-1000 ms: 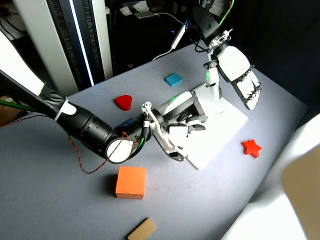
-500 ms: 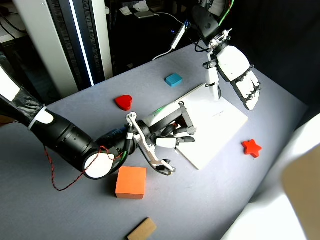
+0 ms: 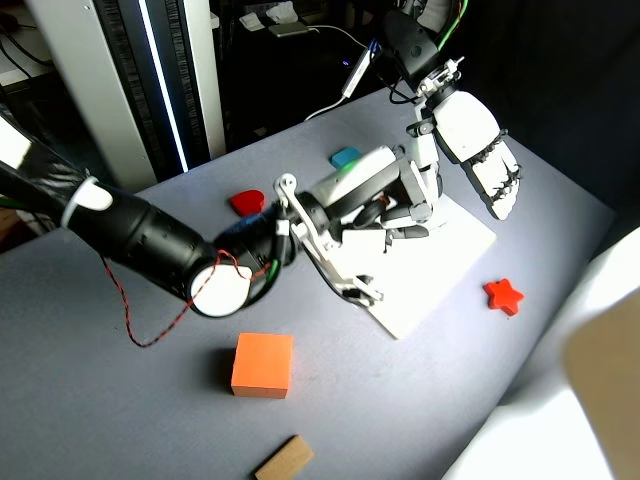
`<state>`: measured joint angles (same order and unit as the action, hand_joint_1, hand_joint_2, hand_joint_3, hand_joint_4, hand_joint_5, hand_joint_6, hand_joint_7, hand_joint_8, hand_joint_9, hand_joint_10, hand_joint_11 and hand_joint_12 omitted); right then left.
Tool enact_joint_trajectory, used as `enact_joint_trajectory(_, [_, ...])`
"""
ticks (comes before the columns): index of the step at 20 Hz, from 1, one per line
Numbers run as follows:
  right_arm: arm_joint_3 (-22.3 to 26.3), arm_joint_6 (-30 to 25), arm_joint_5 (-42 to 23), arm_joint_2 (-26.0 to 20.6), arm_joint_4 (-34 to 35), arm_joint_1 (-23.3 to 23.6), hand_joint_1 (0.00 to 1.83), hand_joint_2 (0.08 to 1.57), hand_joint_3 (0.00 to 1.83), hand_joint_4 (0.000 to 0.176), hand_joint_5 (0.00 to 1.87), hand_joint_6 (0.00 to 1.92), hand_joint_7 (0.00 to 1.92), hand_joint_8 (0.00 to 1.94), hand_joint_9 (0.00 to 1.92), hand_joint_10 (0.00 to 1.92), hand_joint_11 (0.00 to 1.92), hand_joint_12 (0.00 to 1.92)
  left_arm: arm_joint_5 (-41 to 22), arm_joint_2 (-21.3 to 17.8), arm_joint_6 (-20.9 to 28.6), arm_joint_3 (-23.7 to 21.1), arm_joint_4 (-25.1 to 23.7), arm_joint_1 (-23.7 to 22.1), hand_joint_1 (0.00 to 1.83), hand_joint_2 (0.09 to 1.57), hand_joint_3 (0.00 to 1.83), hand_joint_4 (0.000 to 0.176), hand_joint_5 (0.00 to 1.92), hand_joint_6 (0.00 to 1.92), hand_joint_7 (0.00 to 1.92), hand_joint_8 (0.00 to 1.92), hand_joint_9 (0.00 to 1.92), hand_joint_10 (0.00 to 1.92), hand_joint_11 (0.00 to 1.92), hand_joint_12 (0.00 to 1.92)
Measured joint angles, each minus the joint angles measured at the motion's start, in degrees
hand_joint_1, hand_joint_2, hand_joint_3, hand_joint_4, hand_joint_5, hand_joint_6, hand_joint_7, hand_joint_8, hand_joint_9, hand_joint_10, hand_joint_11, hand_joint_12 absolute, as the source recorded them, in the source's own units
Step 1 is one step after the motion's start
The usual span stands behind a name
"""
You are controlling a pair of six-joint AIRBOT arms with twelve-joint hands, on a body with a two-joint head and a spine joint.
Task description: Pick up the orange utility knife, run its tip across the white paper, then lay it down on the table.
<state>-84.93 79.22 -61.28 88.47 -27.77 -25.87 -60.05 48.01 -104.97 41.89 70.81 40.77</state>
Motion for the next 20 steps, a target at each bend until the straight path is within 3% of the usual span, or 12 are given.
enact_joint_trajectory(4, [12.8, -3.2, 13.6, -9.4, 19.8, -0.9, 1.54, 1.25, 0.00, 0.176, 1.33, 1.92, 1.53, 1.94, 1.67, 1.92, 1.71, 1.92, 0.0, 0.0, -0.2, 0.0, 0.2, 0.0, 0.26, 1.38, 0.00, 0.000, 0.02, 0.00, 0.10, 0.01, 0.14, 0.01, 0.00, 0.55])
enact_joint_trajectory(8, [19.6, -9.4, 30.5, -16.5, 24.4, -3.1, 1.55, 1.23, 0.00, 0.176, 1.33, 1.92, 1.51, 1.94, 1.66, 1.92, 1.71, 1.92, 2.5, 0.1, -0.2, -0.4, -1.9, -1.3, 0.26, 1.39, 0.00, 0.000, 0.01, 0.00, 0.10, 0.00, 0.15, 0.00, 0.00, 0.50])
enact_joint_trajectory(11, [20.6, -13.3, 38.2, -19.1, 26.8, -3.1, 1.54, 1.23, 0.00, 0.176, 1.32, 1.92, 1.54, 1.94, 1.68, 1.92, 1.72, 1.92, 3.8, 0.5, -0.7, -2.4, -2.9, -2.3, 0.27, 1.38, 0.00, 0.000, 0.03, 0.00, 0.14, 0.01, 0.18, 0.01, 0.00, 0.57])
enact_joint_trajectory(13, [20.5, -14.7, 41.5, -19.8, 26.9, -3.3, 1.53, 1.24, 0.00, 0.176, 1.31, 1.92, 1.53, 1.94, 1.66, 1.92, 1.71, 1.92, 4.2, 0.5, -1.6, -4.3, -2.7, -3.2, 0.27, 1.37, 0.00, 0.000, 0.06, 0.01, 0.18, 0.01, 0.21, 0.02, 0.00, 0.64])
enact_joint_trajectory(14, [20.5, -14.7, 42.1, -19.8, 26.5, -3.5, 1.54, 1.23, 0.00, 0.176, 1.34, 1.92, 1.53, 1.94, 1.66, 1.92, 1.70, 1.92, 4.2, 0.5, -1.9, -5.5, -2.7, -3.5, 0.18, 1.39, 0.01, 0.000, 0.06, 0.01, 0.16, 0.01, 0.19, 0.01, 0.00, 0.63])
enact_joint_trajectory(20, [20.5, -14.6, 41.1, -19.2, 26.3, -4.4, 1.53, 1.23, 0.00, 0.176, 1.39, 1.92, 1.56, 1.94, 1.69, 1.92, 1.74, 1.92, 4.0, 0.5, -2.9, -10.2, -3.0, -4.0, 0.15, 1.44, 0.01, 0.000, 0.05, 0.01, 0.16, 0.01, 0.19, 0.00, 0.00, 0.57])
